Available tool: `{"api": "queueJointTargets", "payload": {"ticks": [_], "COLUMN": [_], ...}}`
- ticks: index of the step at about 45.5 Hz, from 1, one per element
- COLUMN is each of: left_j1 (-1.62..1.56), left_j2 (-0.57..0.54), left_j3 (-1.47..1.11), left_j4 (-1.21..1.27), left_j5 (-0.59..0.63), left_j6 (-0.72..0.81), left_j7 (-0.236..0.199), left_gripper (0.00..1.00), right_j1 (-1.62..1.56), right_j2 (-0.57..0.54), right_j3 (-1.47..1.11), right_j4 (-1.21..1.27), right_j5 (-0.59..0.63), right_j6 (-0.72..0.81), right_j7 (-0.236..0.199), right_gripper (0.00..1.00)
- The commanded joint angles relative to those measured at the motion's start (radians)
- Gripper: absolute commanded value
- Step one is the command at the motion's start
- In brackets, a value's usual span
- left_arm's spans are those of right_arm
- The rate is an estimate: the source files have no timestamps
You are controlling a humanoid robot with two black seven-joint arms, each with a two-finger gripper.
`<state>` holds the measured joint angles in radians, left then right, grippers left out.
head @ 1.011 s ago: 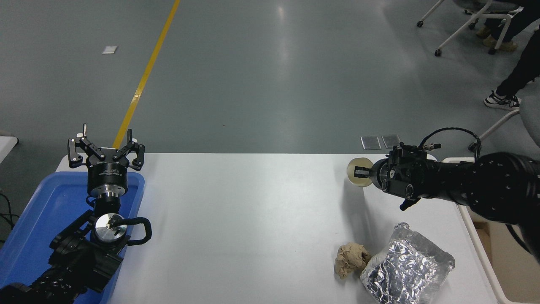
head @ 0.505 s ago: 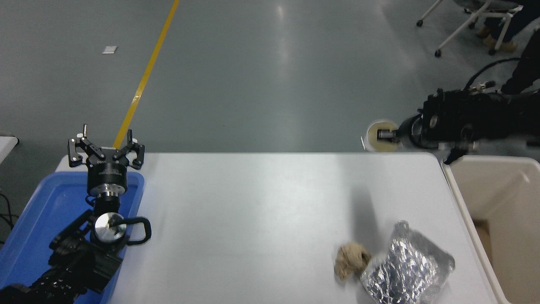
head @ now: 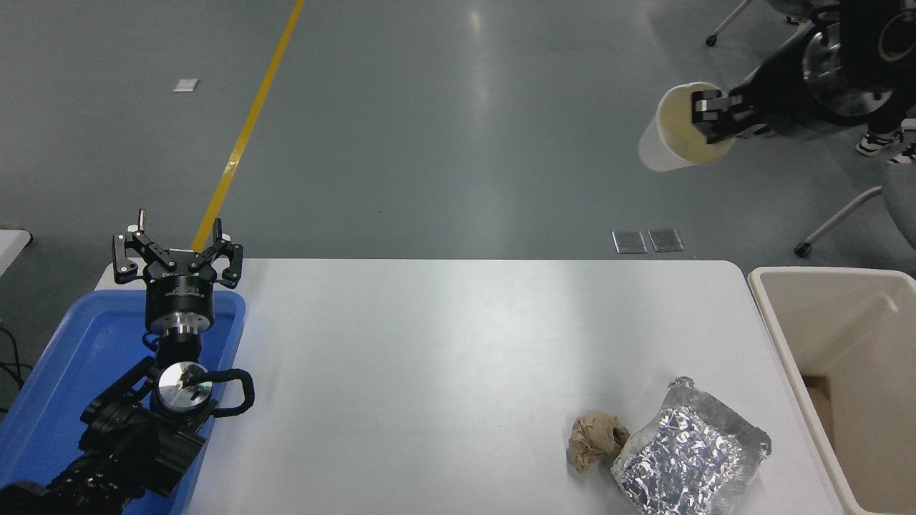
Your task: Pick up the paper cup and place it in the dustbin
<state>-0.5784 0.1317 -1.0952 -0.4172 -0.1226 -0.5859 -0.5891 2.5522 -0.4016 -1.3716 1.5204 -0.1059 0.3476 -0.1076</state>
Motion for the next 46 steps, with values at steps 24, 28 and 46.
{"api": "queueJointTargets", "payload": {"ticks": [24, 28, 46], "left_j1": [-0.001, -0.001, -0.001], "left_j2": [0.0, 0.0, -0.003], "left_j3": [0.001, 0.0, 0.0], "left_j4": [0.0, 0.001, 0.002], "left_j5": [-0.002, -0.002, -0.002], "left_j6": [0.001, 0.001, 0.001], "left_j7": [-0.001, -0.001, -0.001], "left_gripper": [0.99, 0.99, 0.99], "right_j1": [-0.683, -0.958, -1.612], "right_j2": [-0.77, -0.793, -0.528], "right_j3": [0.152, 0.308, 0.502], "right_j4": [-0.698, -0.746, -0.821], "right_j5": [-0.362, -0.339, -0.003], "right_j6": [-0.088, -0.191, -0.501], "right_j7": [0.005, 0.005, 0.003], "right_gripper": [0.0, 0.0, 0.0]}}
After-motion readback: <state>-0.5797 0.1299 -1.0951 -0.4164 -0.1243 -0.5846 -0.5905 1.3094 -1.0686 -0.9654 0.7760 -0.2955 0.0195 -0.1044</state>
